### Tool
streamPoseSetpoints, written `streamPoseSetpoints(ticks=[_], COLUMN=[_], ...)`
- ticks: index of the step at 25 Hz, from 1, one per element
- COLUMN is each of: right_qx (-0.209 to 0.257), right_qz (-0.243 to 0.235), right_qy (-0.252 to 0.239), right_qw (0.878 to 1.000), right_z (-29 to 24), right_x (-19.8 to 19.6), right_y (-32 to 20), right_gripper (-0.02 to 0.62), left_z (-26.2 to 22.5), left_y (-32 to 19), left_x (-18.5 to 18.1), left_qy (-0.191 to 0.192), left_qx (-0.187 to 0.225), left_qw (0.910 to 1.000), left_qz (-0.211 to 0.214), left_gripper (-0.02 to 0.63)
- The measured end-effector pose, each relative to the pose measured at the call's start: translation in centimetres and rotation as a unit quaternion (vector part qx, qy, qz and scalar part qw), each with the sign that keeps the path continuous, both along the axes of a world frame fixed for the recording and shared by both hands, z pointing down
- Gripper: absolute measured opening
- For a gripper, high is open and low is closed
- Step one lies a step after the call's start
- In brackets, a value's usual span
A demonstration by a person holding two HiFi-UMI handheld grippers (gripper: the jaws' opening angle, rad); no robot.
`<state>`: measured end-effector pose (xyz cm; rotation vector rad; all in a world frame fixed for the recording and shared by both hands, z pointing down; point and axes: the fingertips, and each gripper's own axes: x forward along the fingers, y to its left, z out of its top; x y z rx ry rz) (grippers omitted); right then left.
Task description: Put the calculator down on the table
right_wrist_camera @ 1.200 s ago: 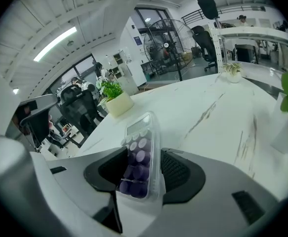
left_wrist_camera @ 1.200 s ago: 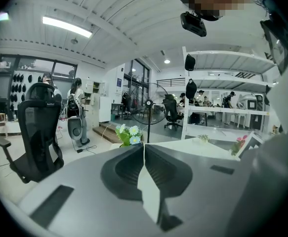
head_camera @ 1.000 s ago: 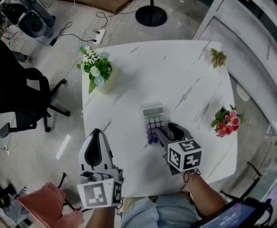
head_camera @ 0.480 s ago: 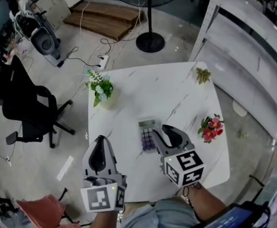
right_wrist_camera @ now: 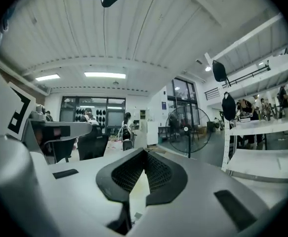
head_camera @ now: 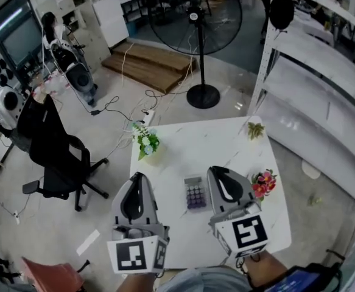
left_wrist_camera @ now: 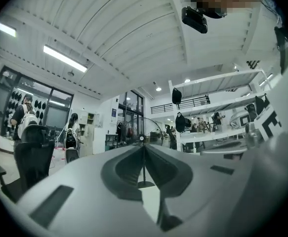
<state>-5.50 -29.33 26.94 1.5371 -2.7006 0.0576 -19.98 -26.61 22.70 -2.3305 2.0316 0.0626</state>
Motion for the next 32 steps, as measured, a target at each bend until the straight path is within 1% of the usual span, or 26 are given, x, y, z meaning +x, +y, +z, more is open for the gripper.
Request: streamPoseSetpoints(ticks=[4,8,19,32], right_qx=[0.024,0.04,0.038,0.035], right_qz=[-0.001,0.003,-0.004,0.0], right_qy=[0.002,0.008,-0.003,-0.001], right_qw=[1.0,0.999,0.999,0.999], right_z=[-1.5,-2.2,-2.1,-1.8], right_x=[0.4,0.9,0.8,0.8], right_y=[0.7,1.1,1.6,1.6], right_gripper=[0.018,0.015,0.015,0.015], left_z=[-1.3,-1.9,-1.8,-1.6], left_y=[0.9,1.3,1.5,1.5], left_x=[0.6,1.1,2.0,2.0], left_qy=[0.001,0.0,0.002,-0.004], left_qx=[0.018,0.025,0.027,0.025], left_qw=[0.9998,0.9997,0.9995,0.9995], left_qz=[0.002,0.005,0.014,0.017], left_gripper=[0.012,0.014,0.012,0.012])
